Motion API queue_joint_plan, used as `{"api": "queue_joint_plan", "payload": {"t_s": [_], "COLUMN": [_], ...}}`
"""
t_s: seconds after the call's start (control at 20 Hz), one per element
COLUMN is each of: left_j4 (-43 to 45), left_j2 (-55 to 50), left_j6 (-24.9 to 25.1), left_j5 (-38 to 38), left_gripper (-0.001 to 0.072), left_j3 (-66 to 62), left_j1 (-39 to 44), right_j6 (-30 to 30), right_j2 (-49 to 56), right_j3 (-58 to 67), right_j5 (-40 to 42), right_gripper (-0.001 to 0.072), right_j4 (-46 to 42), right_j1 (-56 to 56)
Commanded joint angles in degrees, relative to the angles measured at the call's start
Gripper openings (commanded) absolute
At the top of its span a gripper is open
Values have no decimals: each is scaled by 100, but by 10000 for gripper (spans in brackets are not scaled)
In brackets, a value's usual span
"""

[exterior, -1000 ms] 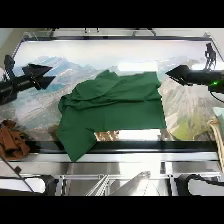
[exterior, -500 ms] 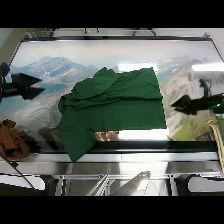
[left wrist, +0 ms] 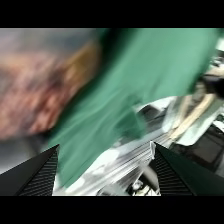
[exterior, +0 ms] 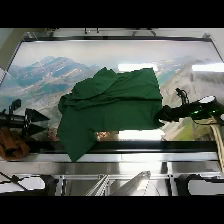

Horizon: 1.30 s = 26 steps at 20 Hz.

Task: Fold the shirts.

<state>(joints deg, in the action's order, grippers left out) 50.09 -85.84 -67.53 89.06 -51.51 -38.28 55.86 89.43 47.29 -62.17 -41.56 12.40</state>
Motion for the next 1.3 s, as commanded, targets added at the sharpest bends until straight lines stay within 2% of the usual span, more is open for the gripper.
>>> {"api": "queue_joint_plan", "payload": {"t_s": [0.0, 0.1, 0.25, 0.4, 0.45, 0.55, 0.6, 0.75, 0.85, 0.95, 1.05, 1.25], "left_j4": [743, 739, 651, 50, -127, -149, -175, -227, -269, -846, -1860, -3589], "left_j2": [262, 275, 267, 269, 269, 269, 269, 299, 608, 1161, 1829, 3241], "left_j6": [-374, -374, -374, -188, -125, -2, 44, 83, 157, 354, 592, 905], "left_j5": [-264, -522, -1099, -1821, -1974, -2022, -1891, -903, -251, 105, 225, -116], "left_gripper": [626, 626, 626, 624, 550, 119, 4, 19, 19, 20, 20, 20], "left_j3": [649, 901, 1268, 1375, 1296, 922, 651, -192, -645, -1021, -1392, -2474], "left_j1": [15, 192, 745, 1414, 1598, 1843, 1875, 1873, 1873, 1843, 1731, 1357], "right_j6": [-61, -52, -57, -59, -59, -59, -59, -63, -251, -531, -706, -817], "right_j2": [39, 39, 39, 39, 39, 22, -9, -326, -861, -1563, -2332, -3840], "right_j3": [-39, -39, -39, -39, -39, -39, -37, -28, -26, 50, 229, 1084], "right_j5": [168, 149, 136, 59, -9, -223, -332, -752, -1172, -1628, -2035, -2079], "right_gripper": [220, 18, 18, 18, 18, 18, 17, 17, 17, 17, 17, 17], "right_j4": [160, 212, 251, 411, 435, 431, 431, 468, 868, 1886, 3134, 5097], "right_j1": [-299, -302, -308, -308, -308, -299, -282, -55, 308, 820, 1300, 1886]}}
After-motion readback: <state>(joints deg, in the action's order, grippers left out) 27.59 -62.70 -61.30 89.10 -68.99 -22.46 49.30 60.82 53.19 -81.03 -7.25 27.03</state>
